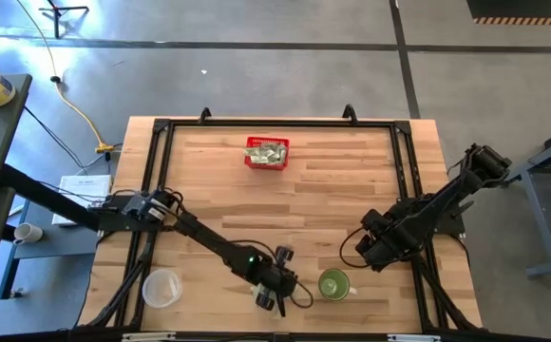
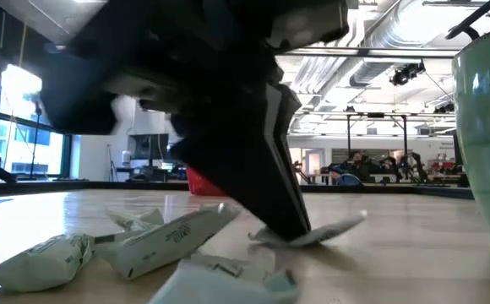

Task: Pick and place items into bin
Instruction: Put the light green stevia packet into the red bin

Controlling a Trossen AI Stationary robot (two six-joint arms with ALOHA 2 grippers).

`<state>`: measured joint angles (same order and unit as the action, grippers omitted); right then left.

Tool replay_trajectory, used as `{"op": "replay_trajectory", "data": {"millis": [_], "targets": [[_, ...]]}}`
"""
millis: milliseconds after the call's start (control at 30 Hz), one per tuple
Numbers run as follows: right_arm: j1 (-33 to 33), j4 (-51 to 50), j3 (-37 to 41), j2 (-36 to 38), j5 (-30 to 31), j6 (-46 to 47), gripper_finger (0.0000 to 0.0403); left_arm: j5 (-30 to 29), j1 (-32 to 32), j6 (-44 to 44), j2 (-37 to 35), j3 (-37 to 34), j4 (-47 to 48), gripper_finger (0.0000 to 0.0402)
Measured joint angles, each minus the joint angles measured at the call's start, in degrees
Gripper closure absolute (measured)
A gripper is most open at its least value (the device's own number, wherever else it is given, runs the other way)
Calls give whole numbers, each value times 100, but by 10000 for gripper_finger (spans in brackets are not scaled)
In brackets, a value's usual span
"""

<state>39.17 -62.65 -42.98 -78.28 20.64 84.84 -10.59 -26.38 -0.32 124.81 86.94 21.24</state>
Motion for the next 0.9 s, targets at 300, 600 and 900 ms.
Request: {"op": "replay_trajectory", "data": {"millis": [300, 600, 900], "targets": [[0, -158, 0, 0, 16, 4, 133, -615, 523, 267, -733, 392, 1776, 357], [-2, -196, 0, 0, 315, 7, 133, -1365, 2073, 1363, -1955, 789, 3591, 374], [-17, -150, 0, -2, 229, 62, 133, -25, 4676, 2437, -1916, 789, 3182, 379]]}}
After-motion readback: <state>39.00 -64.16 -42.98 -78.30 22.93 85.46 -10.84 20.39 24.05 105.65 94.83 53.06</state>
